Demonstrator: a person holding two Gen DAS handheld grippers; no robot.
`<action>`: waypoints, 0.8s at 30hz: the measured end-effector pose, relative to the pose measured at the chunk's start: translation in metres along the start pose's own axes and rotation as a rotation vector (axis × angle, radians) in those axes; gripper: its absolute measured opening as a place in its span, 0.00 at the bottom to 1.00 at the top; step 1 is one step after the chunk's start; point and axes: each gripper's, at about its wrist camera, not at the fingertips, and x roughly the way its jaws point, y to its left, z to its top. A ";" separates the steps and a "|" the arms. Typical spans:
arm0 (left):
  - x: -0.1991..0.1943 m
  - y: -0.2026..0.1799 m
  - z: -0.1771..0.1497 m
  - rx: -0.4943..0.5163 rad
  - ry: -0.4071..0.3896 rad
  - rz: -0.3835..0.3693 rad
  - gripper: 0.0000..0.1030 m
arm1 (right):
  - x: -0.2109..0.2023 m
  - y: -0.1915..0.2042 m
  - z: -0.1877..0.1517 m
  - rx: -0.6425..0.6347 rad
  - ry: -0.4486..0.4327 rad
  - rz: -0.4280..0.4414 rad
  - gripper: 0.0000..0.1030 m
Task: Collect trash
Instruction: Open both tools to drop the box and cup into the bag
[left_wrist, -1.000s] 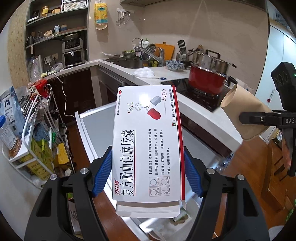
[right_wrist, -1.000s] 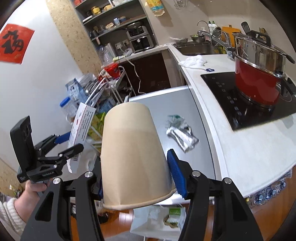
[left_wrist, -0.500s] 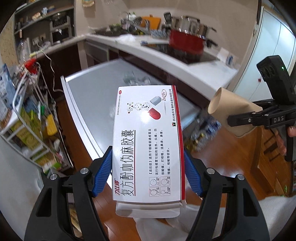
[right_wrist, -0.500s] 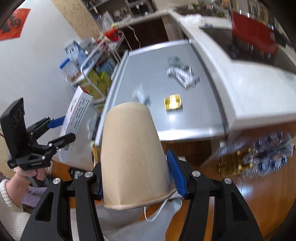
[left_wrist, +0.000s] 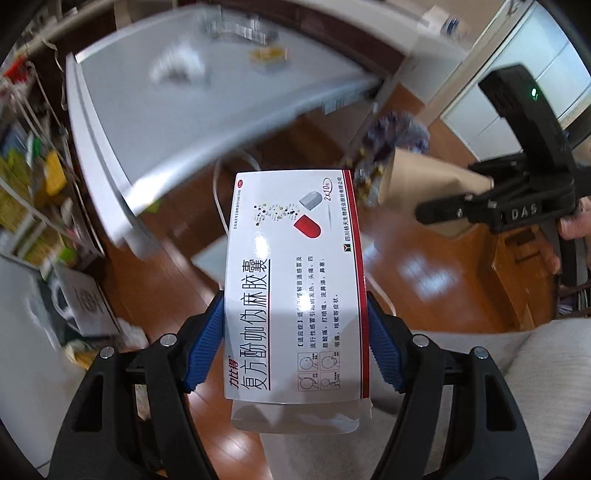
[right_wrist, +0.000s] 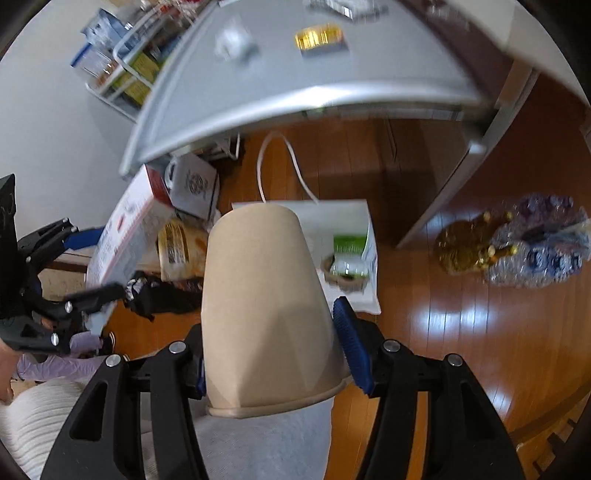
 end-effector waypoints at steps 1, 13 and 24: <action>0.011 0.001 -0.001 0.002 0.027 -0.008 0.69 | 0.006 -0.002 0.002 0.005 0.013 -0.002 0.54; 0.104 0.022 0.011 -0.011 0.229 -0.007 0.69 | 0.075 -0.017 0.031 0.088 0.139 -0.035 0.54; 0.108 0.019 0.026 -0.008 0.248 0.002 0.84 | 0.078 -0.025 0.046 0.135 0.133 -0.054 0.71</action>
